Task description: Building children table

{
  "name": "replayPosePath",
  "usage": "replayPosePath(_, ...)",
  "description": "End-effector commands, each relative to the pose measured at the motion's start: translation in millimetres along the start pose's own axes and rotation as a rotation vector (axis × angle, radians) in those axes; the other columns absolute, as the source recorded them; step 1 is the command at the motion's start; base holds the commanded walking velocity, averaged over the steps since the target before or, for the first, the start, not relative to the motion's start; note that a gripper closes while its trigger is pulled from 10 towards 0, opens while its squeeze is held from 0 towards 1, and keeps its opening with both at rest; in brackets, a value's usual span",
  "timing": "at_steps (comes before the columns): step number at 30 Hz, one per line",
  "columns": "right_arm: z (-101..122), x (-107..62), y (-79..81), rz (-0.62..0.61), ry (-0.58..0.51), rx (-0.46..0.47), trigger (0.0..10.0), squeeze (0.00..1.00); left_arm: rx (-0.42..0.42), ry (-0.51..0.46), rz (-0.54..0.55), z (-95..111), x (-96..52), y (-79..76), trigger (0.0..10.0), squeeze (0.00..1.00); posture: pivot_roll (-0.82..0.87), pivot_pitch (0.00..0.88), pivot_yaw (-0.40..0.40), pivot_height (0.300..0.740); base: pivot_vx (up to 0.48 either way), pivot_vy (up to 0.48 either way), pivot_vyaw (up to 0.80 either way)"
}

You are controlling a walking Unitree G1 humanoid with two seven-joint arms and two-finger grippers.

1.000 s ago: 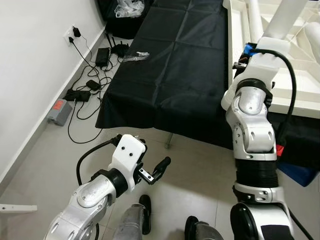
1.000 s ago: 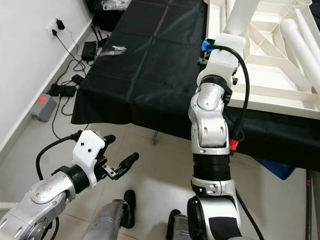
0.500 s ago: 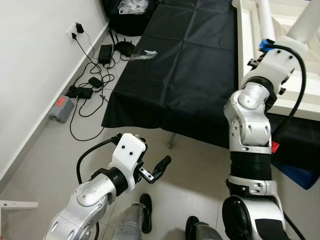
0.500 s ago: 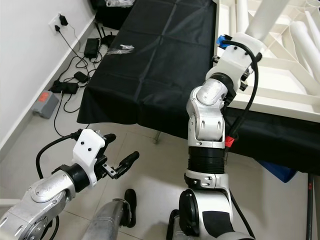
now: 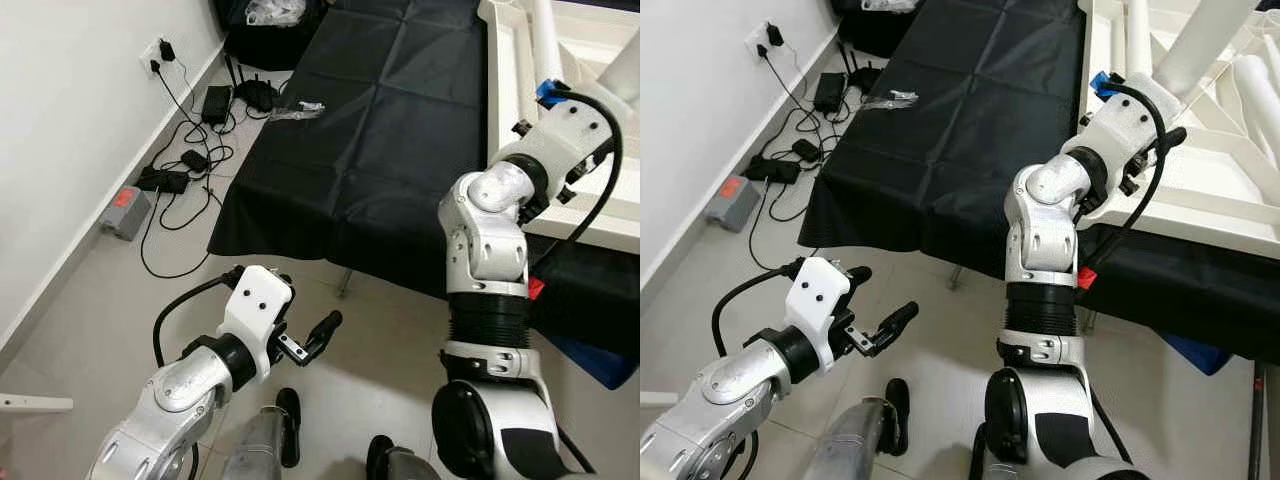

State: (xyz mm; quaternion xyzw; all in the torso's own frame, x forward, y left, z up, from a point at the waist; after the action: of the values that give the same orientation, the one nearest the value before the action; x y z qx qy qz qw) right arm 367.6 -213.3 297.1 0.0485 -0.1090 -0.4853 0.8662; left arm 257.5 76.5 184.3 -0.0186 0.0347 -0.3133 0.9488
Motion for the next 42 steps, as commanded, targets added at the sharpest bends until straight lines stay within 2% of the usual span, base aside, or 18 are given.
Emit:
replayPosePath(1,-58.3,6.8,-22.8,-0.112,0.234,-0.06,10.0,0.0,-0.011,0.021,0.004,-6.4,-1.0,-0.4,10.0,0.0,0.19,0.385,0.0,0.74,0.0,0.0,0.0)
replayPosePath(2,-58.5,7.1,-23.0,-0.14,0.222,-0.081,10.0,0.0,-0.011,0.018,0.003,-5.9,-0.5,-1.3,10.0,0.0,0.19,0.384,-0.004,0.74,0.0,0.0,0.0)
replayPosePath(7,-59.7,4.9,-20.2,-0.157,0.226,-0.066,10.0,0.0,-0.013,0.014,0.002,-5.7,-0.1,-2.5,10.0,0.0,0.19,0.377,-0.006,0.74,0.0,0.0,0.0)
replayPosePath(15,-56.7,-1.4,-4.5,-0.135,0.237,-0.056,10.0,0.0,-0.016,0.004,0.004,-4.3,0.7,-3.9,10.0,0.0,0.18,0.369,-0.017,0.74,0.0,0.0,0.0)
replayPosePath(19,-53.7,-7.3,10.4,-0.103,0.242,-0.054,10.0,0.0,-0.022,-0.007,0.002,-3.0,2.7,-7.4,10.0,0.0,0.17,0.364,-0.03,0.74,0.0,0.0,0.0)
replayPosePath(22,-53.7,-8.4,12.9,-0.099,0.247,-0.055,10.0,0.0,-0.023,-0.009,0.001,-2.6,3.1,-8.2,10.0,0.0,0.17,0.364,-0.03,0.74,0.0,0.0,0.0)
replayPosePath(28,-53.8,-15.0,27.9,-0.075,0.293,-0.012,10.0,0.0,-0.027,-0.028,-0.001,1.4,5.1,-12.6,10.0,0.0,0.17,0.366,-0.051,0.74,0.0,0.0,0.0)
replayPosePath(42,-51.7,-17.1,34.0,-0.046,0.275,-0.013,10.0,0.0,-0.024,-0.028,-0.001,1.2,5.2,-12.6,10.0,0.0,0.17,0.373,-0.051,0.74,0.0,0.0,0.0)
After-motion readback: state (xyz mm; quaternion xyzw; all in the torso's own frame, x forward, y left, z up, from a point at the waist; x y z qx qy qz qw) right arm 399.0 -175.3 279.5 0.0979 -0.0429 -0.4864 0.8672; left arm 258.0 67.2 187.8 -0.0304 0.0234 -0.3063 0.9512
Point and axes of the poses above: a point about 5 cm out from each wrist's last joint towards the gripper, its own x axis pointing out of the wrist towards the gripper, its own z axis along the axis of the wrist's last joint, y = z × x, the point moved 4 cm from there along x, pointing out of the wrist towards the gripper, and after that the axes turned 11 degrees about -x, right-handed, at the moved point
